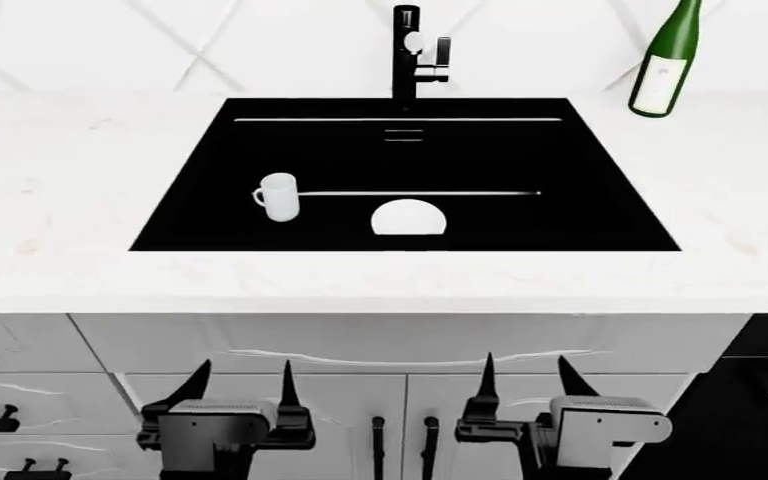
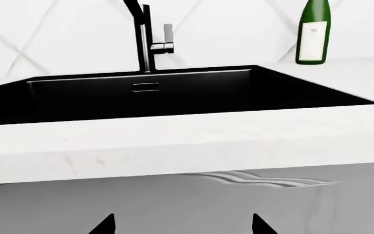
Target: Pick the cup and bowl from the sink and place them on the counter for drying.
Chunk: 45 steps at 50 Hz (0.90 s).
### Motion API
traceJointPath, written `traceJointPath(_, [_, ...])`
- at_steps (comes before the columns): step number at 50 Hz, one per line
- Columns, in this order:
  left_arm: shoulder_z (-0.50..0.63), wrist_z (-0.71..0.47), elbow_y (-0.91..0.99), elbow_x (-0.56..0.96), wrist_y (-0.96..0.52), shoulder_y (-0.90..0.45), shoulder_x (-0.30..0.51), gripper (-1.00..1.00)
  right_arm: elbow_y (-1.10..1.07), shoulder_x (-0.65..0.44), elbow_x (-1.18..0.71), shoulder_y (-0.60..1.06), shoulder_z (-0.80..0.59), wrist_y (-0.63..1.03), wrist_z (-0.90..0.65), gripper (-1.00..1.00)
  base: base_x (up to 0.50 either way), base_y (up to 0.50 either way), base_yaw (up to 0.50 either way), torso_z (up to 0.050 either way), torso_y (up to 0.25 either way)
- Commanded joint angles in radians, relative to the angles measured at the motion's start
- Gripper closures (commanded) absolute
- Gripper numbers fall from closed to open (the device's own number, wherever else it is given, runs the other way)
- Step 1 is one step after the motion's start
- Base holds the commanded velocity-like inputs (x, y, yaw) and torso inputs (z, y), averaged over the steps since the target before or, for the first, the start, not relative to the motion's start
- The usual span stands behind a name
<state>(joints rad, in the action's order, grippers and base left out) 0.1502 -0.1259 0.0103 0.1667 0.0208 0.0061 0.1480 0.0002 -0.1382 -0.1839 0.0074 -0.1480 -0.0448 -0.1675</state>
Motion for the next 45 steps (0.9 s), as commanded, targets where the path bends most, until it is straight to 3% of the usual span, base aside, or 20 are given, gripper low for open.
traceJointPath(1, [-0.006, 0.02, 0.062, 0.078, -0.056, 0.009, 0.015, -1.0, -0.086, -0.022, -0.067, -0.001, 0.021, 0.066, -0.016, -1.0, 0.0, 0.0, 0.0, 0.0, 0.0])
traceJointPath(6, [-0.023, 0.004, 0.341, 0.23, -0.432, -0.1, 0.109, -1.0, -0.397, -0.133, -0.237, 0.067, 0.081, 0.382, -0.049, -1.0, 0.0, 0.0, 0.0, 0.0, 0.0])
traceJointPath(7, [-0.049, -0.025, 0.394, 0.295, -0.548, -0.127, 0.12, -1.0, -0.441, -0.156, -0.265, 0.103, 0.106, 0.446, -0.072, -1.0, 0.0, 0.0, 0.0, 0.0, 0.0])
traceJointPath(9, [-0.101, -0.054, 0.476, 0.37, -0.638, -0.185, 0.139, -1.0, -0.533, -0.219, -0.35, 0.2, 0.148, 0.599, -0.099, -1.0, 0.0, 0.0, 0.0, 0.0, 0.0])
traceJointPath(13, [-0.151, -0.113, 0.577, 0.498, -0.853, -0.335, 0.195, -1.0, -0.593, -0.312, -0.561, 0.407, 0.207, 0.863, -0.113, -1.0, 0.0, 0.0, 0.0, 0.0, 0.0])
traceJointPath(20, [-0.202, -0.138, 0.541, 0.724, -1.153, -0.645, 0.254, -1.0, -0.49, -0.405, -0.659, 0.679, 0.203, 1.046, -0.098, -1.0, 0.0, 0.0, 0.0, 0.0, 0.0])
traceJointPath(26, [-0.137, -0.099, 0.389, 0.699, -1.216, -0.838, 0.303, -1.0, -0.353, -0.413, -0.737, 0.871, 0.196, 1.176, -0.099, -1.0, 0.0, 0.0, 0.0, 0.0, 0.0])
traceJointPath(29, [-0.144, -0.11, 0.319, 0.71, -1.239, -0.89, 0.273, -1.0, -0.308, -0.435, -0.719, 0.953, 0.126, 1.218, -0.077, -1.0, 0.0, 0.0, 0.0, 0.0, 0.0])
traceJointPath(32, [-0.04, -0.076, 0.307, 0.639, -1.199, -0.884, 0.307, -1.0, -0.253, -0.427, -0.705, 0.938, 0.133, 1.194, -0.069, -1.0, 0.0, 0.0, 0.0, 0.0, 0.0])
traceJointPath(34, [-0.031, -0.082, 0.285, 0.638, -1.202, -0.896, 0.285, -1.0, -0.232, -0.418, -0.706, 0.924, 0.144, 1.181, -0.067, -1.0, 0.38, 0.05, 0.0, 0.0, 0.0])
traceJointPath(45, [-0.028, -0.046, 0.22, 0.63, -1.202, -0.957, 0.327, -1.0, -0.257, -0.414, -0.772, 0.94, 0.176, 1.252, -0.104, -1.0, 0.5, 0.05, 0.0, 0.0, 0.0])
